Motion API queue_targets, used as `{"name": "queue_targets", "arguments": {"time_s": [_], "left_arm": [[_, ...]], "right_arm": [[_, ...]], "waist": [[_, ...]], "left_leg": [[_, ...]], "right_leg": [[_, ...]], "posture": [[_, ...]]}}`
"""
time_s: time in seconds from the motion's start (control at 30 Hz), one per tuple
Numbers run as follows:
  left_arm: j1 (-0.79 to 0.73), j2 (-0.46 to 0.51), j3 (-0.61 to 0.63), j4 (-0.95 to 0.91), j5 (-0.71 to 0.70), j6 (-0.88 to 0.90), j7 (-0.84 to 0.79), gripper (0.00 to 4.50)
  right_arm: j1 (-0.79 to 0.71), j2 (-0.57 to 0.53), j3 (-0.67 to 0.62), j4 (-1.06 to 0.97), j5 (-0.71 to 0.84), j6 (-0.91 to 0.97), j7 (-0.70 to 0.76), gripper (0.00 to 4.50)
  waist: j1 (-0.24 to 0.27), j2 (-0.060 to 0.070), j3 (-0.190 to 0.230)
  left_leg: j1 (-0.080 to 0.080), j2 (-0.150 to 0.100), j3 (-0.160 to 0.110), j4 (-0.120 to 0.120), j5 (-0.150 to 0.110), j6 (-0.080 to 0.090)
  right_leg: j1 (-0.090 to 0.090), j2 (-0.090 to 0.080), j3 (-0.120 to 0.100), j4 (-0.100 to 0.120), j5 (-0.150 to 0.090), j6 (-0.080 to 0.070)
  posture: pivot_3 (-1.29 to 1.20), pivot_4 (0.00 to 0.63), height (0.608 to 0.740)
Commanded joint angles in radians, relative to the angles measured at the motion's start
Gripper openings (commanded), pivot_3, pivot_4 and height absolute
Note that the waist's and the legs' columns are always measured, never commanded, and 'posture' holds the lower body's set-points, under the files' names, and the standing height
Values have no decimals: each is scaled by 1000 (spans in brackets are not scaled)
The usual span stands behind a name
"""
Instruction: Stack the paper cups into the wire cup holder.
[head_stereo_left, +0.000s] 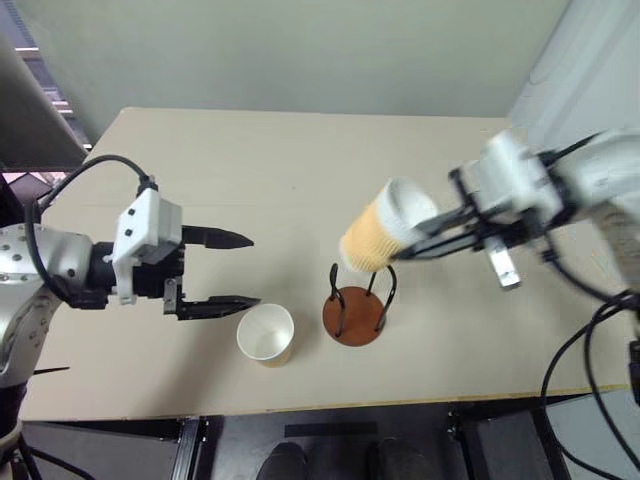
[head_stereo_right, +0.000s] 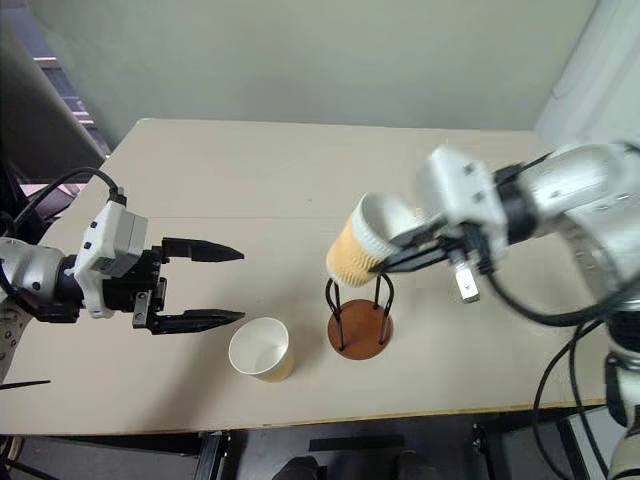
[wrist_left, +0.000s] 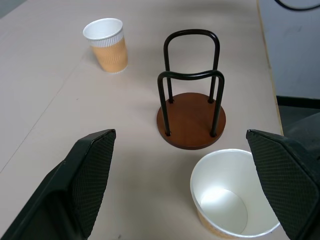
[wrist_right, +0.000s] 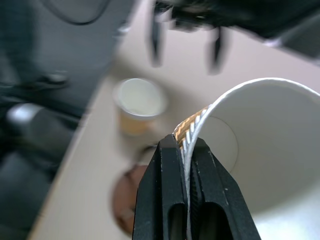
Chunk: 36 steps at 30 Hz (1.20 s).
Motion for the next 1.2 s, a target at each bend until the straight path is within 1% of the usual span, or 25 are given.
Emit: {"name": "queue_targets", "arguments": {"time_s": [0.03,0.3,0.53,0.57,0.63,0.8,0.87,0.93,1.03,1.1,1.2], "left_arm": [[19,10,38,-48,-23,2,5,4500],[85,14,89,-103,-45,25,35,4500],[124,22,131,-140,-62,47,59,4500],[128,23,134,-145,-64,50,63,4500],[131,24,139,-151,-68,54,69,4500],[134,27,144,-155,-71,58,77,4500],[131,28,143,-153,-71,58,78,4500],[128,30,141,-150,-70,58,78,4500],[120,31,131,-144,-69,55,80,4500],[116,32,125,-141,-67,52,82,4500],[115,33,124,-144,-69,54,85,4500]], "right_arm": [[3,-4,39,21,-80,-73,37,25],[19,21,77,73,-157,-157,95,25],[22,54,90,95,-209,-211,101,25],[21,58,91,99,-218,-214,100,410],[19,66,95,106,-233,-219,99,913],[-4,85,79,137,-262,-246,91,2672],[-38,89,55,217,-292,-279,72,3405],[-95,95,49,385,-365,-342,27,3405],[-175,109,89,698,-493,-486,-29,3405],[-222,140,120,887,-569,-581,-66,3405],[-281,193,142,1105,-651,-688,-110,3405]], "waist": [[1,0,0],[-1,0,0],[-2,0,0],[-2,0,0],[-1,0,0],[-2,0,0],[-2,0,0],[-2,0,0],[1,-1,0],[3,-1,-1],[4,0,0]], "left_leg": [[-1,0,0,1,0,0],[-2,0,3,1,0,0],[0,0,3,1,1,-2],[0,0,4,1,1,-2],[0,0,4,1,1,-2],[0,0,3,1,0,-2],[0,1,3,1,0,-2],[1,1,3,2,0,-2],[2,2,-1,1,0,-1],[2,2,-2,1,0,-1],[2,2,-2,-1,0,-2]], "right_leg": [[0,-1,0,0,0,0],[-1,0,1,0,1,0],[-1,1,0,2,2,-2],[-1,1,1,2,2,-2],[-1,1,0,2,2,-3],[-1,1,0,1,2,-3],[-1,1,0,2,2,-3],[-1,0,1,2,3,-3],[-1,-1,1,2,4,-5],[-1,-1,0,2,4,-5],[-2,-1,0,3,4,-5]], "posture": [[0,150,740],[0,150,740],[0,150,740],[0,150,740],[0,150,740],[0,150,740],[0,150,740],[0,150,740],[0,150,740],[0,150,740],[0,150,740]]}}
